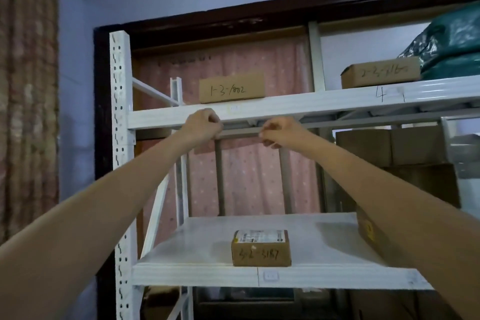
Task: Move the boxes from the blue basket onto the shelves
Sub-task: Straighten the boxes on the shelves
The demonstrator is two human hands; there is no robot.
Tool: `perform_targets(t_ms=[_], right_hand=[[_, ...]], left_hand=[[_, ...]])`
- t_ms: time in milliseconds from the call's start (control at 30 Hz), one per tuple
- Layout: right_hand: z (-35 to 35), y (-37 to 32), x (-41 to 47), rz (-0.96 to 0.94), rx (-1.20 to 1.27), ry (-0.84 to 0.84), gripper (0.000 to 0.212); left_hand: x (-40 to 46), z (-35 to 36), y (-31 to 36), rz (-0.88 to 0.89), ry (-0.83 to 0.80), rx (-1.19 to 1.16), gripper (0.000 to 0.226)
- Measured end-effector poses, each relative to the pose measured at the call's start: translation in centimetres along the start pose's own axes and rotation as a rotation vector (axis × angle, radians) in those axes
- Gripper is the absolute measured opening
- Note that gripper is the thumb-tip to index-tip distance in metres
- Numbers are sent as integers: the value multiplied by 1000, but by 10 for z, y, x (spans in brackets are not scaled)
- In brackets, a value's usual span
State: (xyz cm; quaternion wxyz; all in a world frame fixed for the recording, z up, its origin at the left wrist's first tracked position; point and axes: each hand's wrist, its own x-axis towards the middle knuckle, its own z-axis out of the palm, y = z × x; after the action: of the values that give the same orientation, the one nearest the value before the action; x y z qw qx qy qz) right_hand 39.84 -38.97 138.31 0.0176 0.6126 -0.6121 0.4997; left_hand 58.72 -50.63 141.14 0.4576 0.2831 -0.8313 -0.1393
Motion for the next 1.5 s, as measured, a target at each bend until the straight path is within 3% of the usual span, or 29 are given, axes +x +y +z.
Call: perform_targets(t_ms=[100, 267, 333, 400, 467, 567, 833, 1500], right_hand=[[-10, -26, 35, -153, -141, 329, 15], [-20, -37, 77, -191, -277, 572, 37], [-21, -33, 90, -109, -242, 541, 40], [-16, -23, 100, -18, -237, 470, 49], [-7, -11, 106, -11, -296, 487, 54], [1, 0, 110, -52, -391, 592, 49], [-3, 0, 114, -75, -393, 662, 36], [4, -12, 111, 10, -551, 669, 33]], left_hand=[[33, -21, -1, 133, 231, 43, 15], [76, -44, -35, 273, 540, 133, 38], [95, -45, -55, 188, 450, 136, 55], [109, -38, -71, 77, 255, 90, 66], [117, -23, -83, 85, 187, 209, 62], [121, -13, -89, 174, 330, 284, 51], [126, -10, -85, 148, 406, 175, 38], [122, -9, -78, 90, 419, 140, 36]])
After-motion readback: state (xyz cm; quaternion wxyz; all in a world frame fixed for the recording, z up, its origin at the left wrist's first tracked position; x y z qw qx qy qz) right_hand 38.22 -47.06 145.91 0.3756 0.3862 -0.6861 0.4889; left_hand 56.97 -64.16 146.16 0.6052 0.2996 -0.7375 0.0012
